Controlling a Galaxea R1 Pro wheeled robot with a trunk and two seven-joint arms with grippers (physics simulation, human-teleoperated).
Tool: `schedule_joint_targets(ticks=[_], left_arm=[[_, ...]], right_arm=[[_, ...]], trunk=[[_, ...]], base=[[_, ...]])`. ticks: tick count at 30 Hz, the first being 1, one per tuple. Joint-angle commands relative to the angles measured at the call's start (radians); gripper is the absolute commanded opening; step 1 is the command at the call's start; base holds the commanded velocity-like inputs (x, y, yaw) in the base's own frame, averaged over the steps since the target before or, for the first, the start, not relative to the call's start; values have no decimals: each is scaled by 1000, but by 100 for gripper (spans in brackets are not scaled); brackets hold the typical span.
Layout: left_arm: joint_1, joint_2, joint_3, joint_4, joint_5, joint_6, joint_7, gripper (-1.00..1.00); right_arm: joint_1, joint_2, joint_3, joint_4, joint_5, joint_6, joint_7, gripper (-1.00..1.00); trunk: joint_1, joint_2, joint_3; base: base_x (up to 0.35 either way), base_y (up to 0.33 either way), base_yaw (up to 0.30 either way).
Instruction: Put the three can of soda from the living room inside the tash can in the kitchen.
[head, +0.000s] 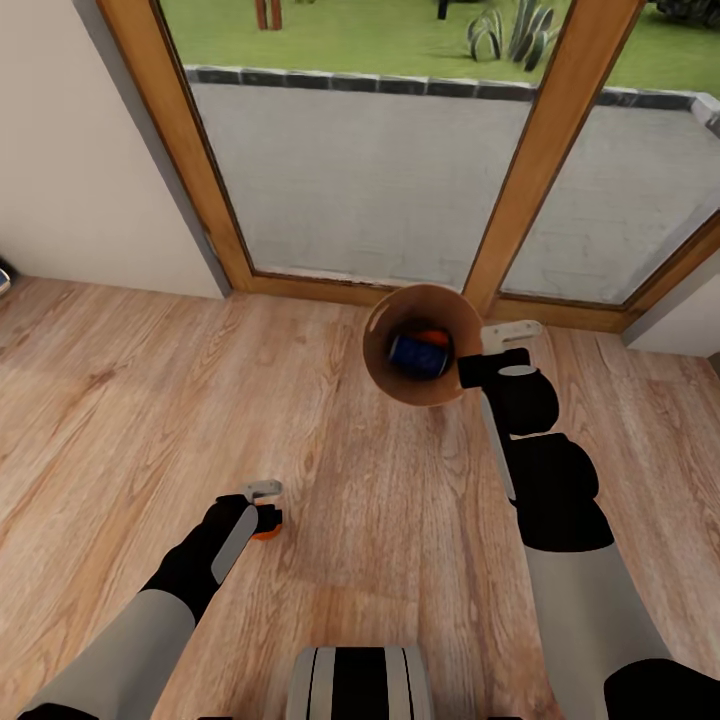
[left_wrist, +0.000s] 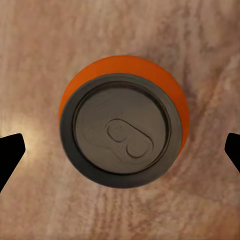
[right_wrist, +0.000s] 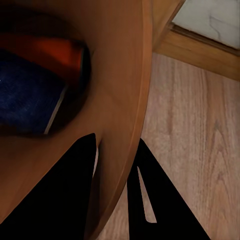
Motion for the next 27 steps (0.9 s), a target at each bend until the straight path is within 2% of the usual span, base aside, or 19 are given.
schedule_joint_targets(ticks=[1,9,14,27], left_arm=[[0,0,0,0,0,0,0,100],[0,-1,0,1,0,-1,0,100],[0,-1,-1,0,0,-2,0,100],[0,-1,-4,-3,0,-16,1,100]], right_arm=[[0,0,4,-1,5,0,2,-100],[0,0,17,-1,5,0,1,-100],[0,0,19,-1,5,0,1,-100],[0,-1,19,-1,5,0,1,-100]], trunk=[[0,0,0],[0,0,0],[2,-1,-19],[2,-1,-19]], base=[[0,0,0],[0,0,0],[0,0,0],[0,0,0]])
